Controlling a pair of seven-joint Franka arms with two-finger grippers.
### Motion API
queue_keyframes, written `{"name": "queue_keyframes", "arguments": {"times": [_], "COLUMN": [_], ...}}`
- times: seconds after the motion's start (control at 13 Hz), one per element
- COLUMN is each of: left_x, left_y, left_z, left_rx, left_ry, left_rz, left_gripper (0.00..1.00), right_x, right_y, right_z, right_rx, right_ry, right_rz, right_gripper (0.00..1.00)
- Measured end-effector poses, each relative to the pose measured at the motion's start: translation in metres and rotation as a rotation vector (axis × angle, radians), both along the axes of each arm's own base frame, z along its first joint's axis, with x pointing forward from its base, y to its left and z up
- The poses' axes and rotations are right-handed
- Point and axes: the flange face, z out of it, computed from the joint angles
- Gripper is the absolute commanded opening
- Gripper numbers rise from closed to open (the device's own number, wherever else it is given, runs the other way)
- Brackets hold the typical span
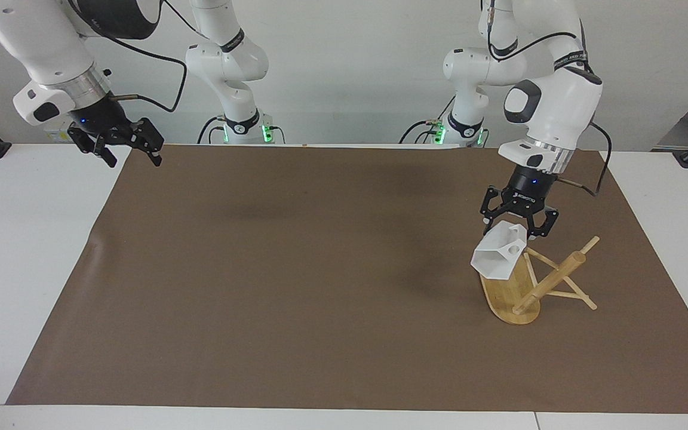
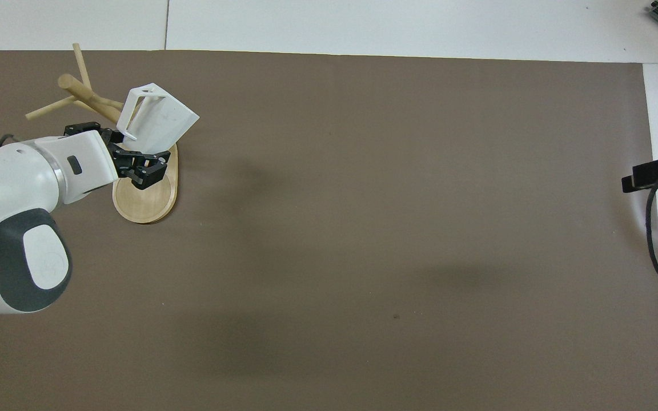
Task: Hang cup on rack
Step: 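Move the cup with the left gripper over the wooden mug tree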
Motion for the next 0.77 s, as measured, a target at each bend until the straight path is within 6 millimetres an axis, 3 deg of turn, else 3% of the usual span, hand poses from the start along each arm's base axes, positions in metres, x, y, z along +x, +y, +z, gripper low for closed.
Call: {"name": "queue_keyframes", "arguments": {"times": [0.77], "left_x": [-0.011], "left_y": [0.006], "left_z": [-0.015], "left_rx": [-0.09], "left_ry": [0.037], "left_rz": [0.194], "left_gripper": [0.0], "right_x": [0.0], "right_y": [0.004], "right_z": [-0.001], "right_rx": [-0.02], "right_ry": [0.008], "right_rz": [0.016], "right_gripper": [1.0]}}
